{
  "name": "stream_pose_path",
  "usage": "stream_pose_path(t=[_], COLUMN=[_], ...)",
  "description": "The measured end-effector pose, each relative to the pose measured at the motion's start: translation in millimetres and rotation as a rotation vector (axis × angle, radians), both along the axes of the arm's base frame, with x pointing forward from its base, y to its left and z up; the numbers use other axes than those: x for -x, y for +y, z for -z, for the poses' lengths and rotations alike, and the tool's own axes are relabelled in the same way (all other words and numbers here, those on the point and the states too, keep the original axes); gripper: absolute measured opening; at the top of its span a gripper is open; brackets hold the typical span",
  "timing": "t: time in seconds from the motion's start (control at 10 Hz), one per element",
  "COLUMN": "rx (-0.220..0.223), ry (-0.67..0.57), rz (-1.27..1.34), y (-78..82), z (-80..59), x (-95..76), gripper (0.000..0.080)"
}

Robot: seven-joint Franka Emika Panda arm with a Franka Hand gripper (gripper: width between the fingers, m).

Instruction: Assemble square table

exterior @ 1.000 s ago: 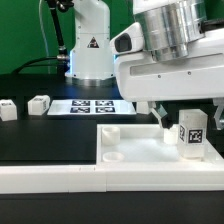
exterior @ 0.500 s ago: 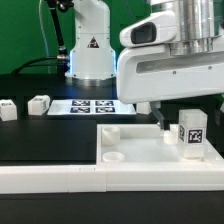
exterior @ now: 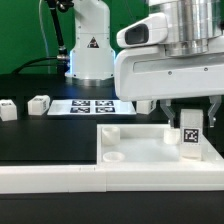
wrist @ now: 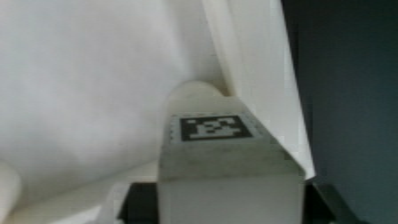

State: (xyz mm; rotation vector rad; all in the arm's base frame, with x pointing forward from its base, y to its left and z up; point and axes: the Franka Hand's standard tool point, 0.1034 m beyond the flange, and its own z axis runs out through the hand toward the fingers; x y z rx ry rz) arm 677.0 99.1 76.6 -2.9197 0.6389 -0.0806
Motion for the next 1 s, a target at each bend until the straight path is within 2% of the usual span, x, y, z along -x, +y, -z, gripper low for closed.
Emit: stream_pose_path(t=[0.2, 0.4, 0.6, 0.7, 0.9, 1.0], rx=[-0.017, -0.062, -0.177, -0.198, -0.202, -0.197], ry=[0.026, 0.086, 0.129, 0.153, 0.162, 0.153], rz=[0.199, 0.63, 0.948, 1.048, 1.088, 1.041], y=[-1.4, 0.5, -5.0, -3.9, -1.3, -1.2], z=[0.5, 0.4, 3.4, 3.8, 3.9, 4.3], x=[0.0, 1.5, 2.0, 3.2, 3.6, 3.6], gripper=[0.0296, 0.0296, 0.0297, 0.0297, 0.0297, 0.0394])
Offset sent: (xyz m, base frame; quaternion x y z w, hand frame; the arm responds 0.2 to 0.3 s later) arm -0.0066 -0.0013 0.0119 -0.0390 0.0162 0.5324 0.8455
